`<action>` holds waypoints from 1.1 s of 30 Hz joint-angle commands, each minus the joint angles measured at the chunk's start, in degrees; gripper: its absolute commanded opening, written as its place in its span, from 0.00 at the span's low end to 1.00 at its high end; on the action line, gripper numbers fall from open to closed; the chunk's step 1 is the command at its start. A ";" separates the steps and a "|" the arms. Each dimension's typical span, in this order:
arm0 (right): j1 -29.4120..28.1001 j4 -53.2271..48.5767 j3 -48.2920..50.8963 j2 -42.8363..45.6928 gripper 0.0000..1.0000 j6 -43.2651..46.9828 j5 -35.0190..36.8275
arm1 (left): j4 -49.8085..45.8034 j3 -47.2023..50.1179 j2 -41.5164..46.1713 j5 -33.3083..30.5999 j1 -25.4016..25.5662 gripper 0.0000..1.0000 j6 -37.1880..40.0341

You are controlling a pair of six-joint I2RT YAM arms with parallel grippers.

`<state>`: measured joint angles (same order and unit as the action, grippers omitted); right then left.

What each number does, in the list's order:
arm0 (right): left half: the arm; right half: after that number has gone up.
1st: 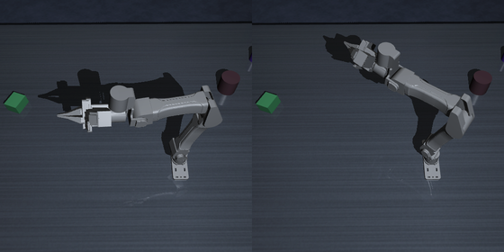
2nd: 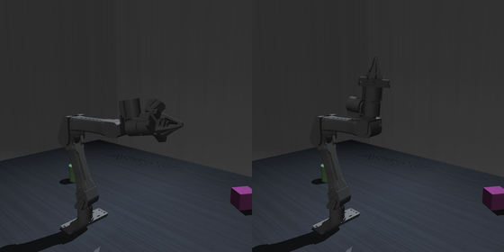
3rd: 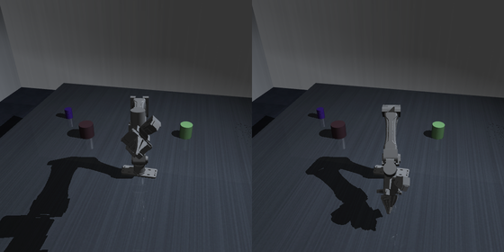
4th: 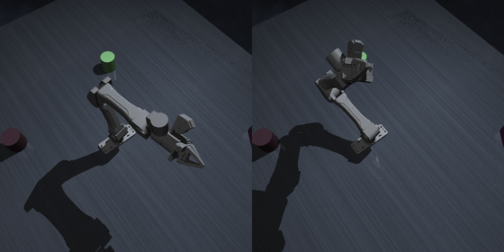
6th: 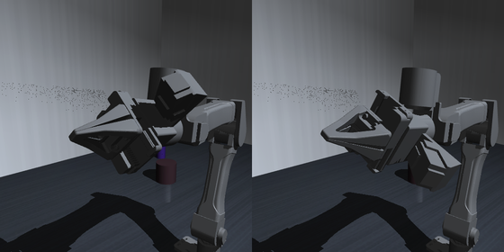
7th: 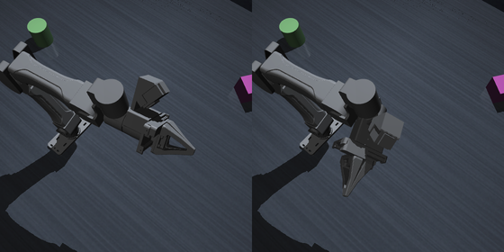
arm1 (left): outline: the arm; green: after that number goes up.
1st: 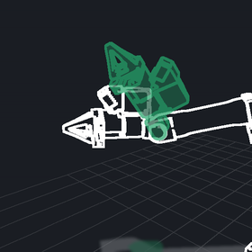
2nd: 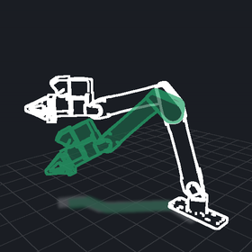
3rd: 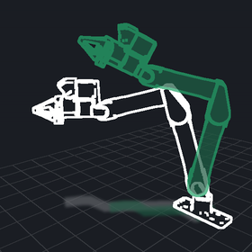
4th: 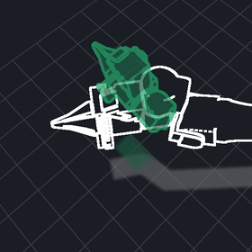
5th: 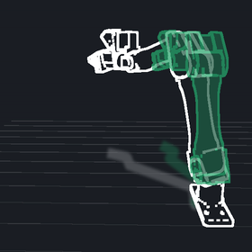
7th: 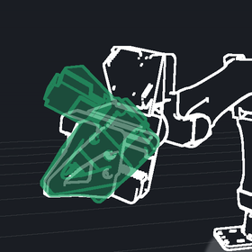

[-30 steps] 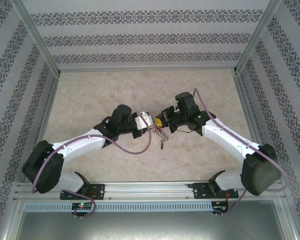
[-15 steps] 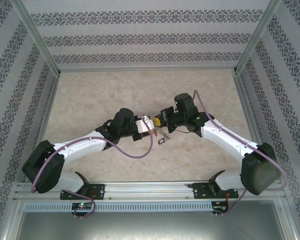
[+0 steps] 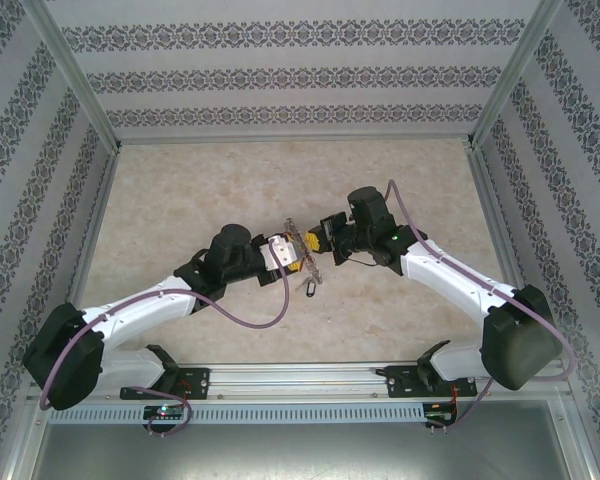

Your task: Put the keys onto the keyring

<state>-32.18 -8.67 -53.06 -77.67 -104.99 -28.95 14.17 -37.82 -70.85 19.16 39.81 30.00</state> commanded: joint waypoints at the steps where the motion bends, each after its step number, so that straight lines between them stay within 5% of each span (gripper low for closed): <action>1: -0.86 3.39 0.22 0.16 0.00 -0.87 0.41 | 2.79 -0.19 -0.42 -1.01 0.53 0.42 -2.20; 4: -1.06 3.48 0.49 0.32 0.00 -1.18 0.79 | 2.88 -0.94 -1.45 -1.55 0.53 0.29 -2.09; 11: -1.56 3.70 0.21 0.49 0.00 -1.73 1.22 | 1.51 -3.48 -4.91 -2.82 0.53 0.18 -1.49; 25: -2.09 4.87 0.11 0.13 0.00 -2.83 1.97 | -0.20 -1.56 -4.83 -6.65 0.53 0.18 -2.83; 33: -2.09 4.85 0.89 0.35 0.00 -2.74 2.30 | 3.58 1.48 0.20 -2.59 -0.16 0.32 -3.91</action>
<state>-33.65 -6.52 -52.97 -77.67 -106.83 -26.83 14.46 -37.50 -74.04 13.91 39.75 27.35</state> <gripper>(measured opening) 0.049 0.306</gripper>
